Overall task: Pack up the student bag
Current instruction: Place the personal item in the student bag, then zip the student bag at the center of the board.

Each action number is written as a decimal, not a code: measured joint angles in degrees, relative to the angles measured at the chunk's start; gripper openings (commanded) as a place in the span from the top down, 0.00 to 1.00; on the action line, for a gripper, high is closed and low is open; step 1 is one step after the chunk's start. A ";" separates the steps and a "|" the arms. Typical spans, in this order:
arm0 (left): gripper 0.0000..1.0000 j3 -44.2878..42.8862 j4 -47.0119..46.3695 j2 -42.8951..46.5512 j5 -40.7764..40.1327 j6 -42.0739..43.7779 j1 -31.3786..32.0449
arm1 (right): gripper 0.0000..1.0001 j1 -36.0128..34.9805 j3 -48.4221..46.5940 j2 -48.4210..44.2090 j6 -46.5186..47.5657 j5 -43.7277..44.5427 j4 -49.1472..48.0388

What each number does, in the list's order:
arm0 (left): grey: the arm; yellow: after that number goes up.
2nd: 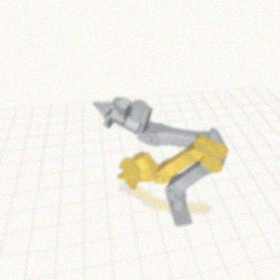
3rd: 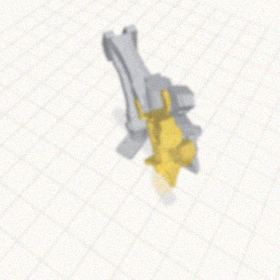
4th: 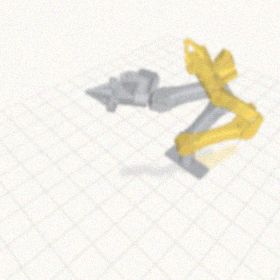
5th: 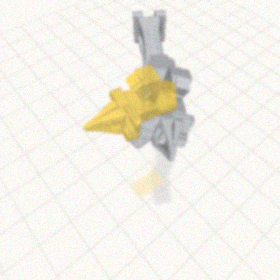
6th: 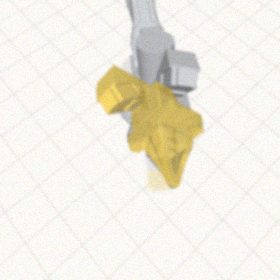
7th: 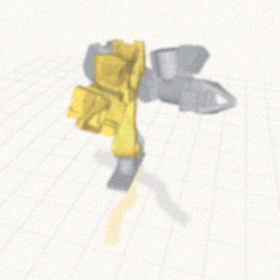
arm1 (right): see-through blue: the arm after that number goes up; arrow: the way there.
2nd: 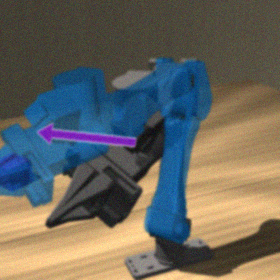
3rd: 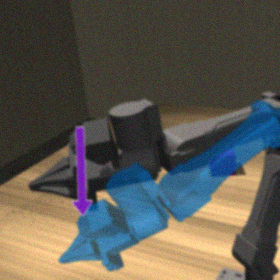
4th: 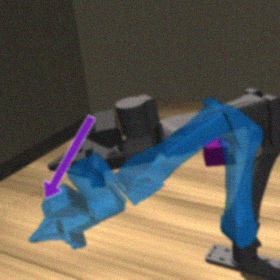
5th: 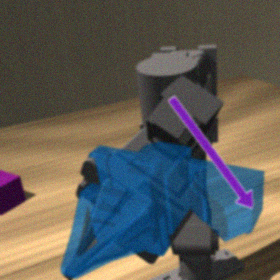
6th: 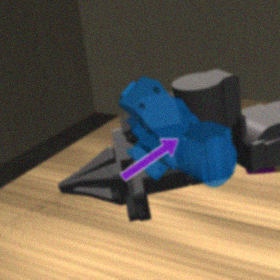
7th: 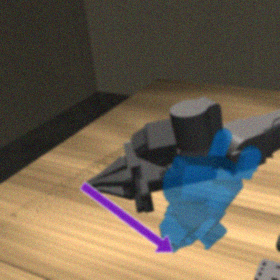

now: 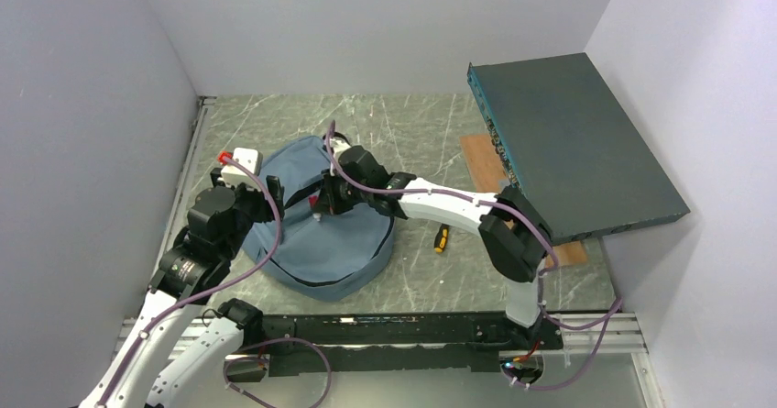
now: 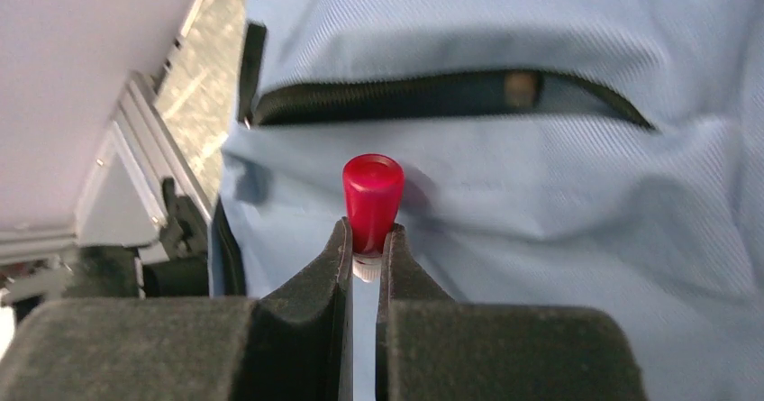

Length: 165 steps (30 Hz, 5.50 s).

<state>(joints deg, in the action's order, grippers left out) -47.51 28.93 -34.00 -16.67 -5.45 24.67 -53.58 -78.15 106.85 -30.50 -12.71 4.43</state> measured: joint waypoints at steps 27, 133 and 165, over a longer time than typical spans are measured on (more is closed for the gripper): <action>0.25 0.35 -0.83 -0.42 -0.13 0.00 0.00 | 0.65 2.14 -1.88 12.46 -36.48 9.11 -25.29; 0.01 -3.34 23.56 20.06 -6.56 -22.97 -0.07 | 1.00 -14.93 -32.13 22.29 33.44 29.70 6.19; 0.82 13.92 5.29 -11.02 -2.36 -33.99 -0.81 | 1.00 -0.76 -14.60 10.36 0.92 -9.88 -7.15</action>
<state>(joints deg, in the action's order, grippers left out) -33.58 34.22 -45.01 -19.03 -39.44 23.86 -54.35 -92.75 117.21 -29.58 -22.59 -2.72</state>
